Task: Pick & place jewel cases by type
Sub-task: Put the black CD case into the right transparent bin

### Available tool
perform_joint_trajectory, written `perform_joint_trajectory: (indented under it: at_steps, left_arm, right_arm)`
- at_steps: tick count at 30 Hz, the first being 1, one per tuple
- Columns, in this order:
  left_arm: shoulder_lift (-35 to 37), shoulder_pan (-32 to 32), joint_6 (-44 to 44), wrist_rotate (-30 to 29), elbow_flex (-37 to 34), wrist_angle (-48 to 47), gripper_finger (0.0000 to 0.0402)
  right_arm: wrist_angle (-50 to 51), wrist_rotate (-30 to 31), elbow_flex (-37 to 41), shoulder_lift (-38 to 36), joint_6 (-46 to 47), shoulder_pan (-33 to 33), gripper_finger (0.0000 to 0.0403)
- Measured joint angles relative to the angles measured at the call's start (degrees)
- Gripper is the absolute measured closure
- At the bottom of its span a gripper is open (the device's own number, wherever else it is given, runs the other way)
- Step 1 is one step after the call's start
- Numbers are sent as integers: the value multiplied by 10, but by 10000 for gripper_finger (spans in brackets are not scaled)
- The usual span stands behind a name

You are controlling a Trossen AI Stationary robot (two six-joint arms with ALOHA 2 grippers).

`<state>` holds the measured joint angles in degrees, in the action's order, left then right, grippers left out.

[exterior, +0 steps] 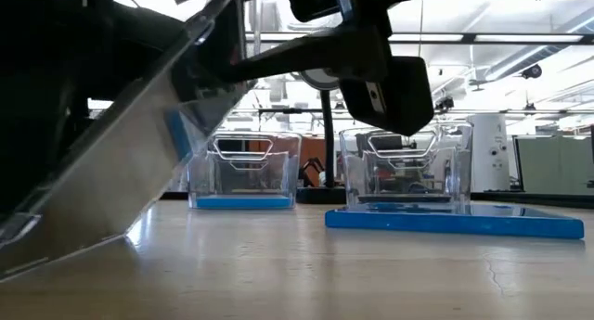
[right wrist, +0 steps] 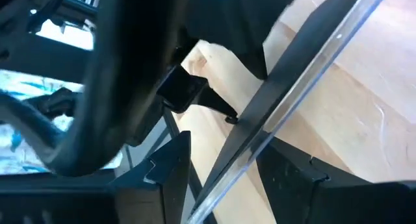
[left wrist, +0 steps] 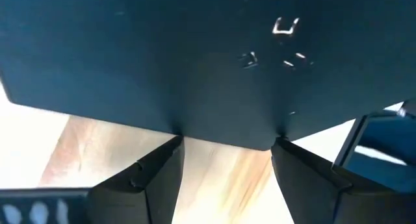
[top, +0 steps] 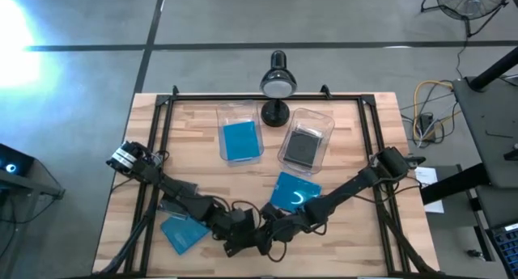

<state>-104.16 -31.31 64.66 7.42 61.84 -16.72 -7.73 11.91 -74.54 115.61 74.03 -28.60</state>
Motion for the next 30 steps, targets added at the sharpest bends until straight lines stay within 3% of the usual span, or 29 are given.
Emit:
perform_joint_trajectory:
  at_steps: [6,16,19,23,30]
  left_arm:
    - [0,-1,4,-11,0,7,188]
    - [0,-11,-73,-141,30,7,188]
    - [1,-15,-110,-154,42,1,188]
    - [8,-18,-121,-157,63,-34,188]
    - [57,-43,-109,-183,78,-63,188]
  right_arm:
    - [28,-5,0,0,59,0,260]
    - [78,-21,0,0,96,5,348]
    - [95,-13,1,-4,93,5,372]
    - [143,31,1,-31,59,5,392]
    - [302,188,1,-147,-22,5,394]
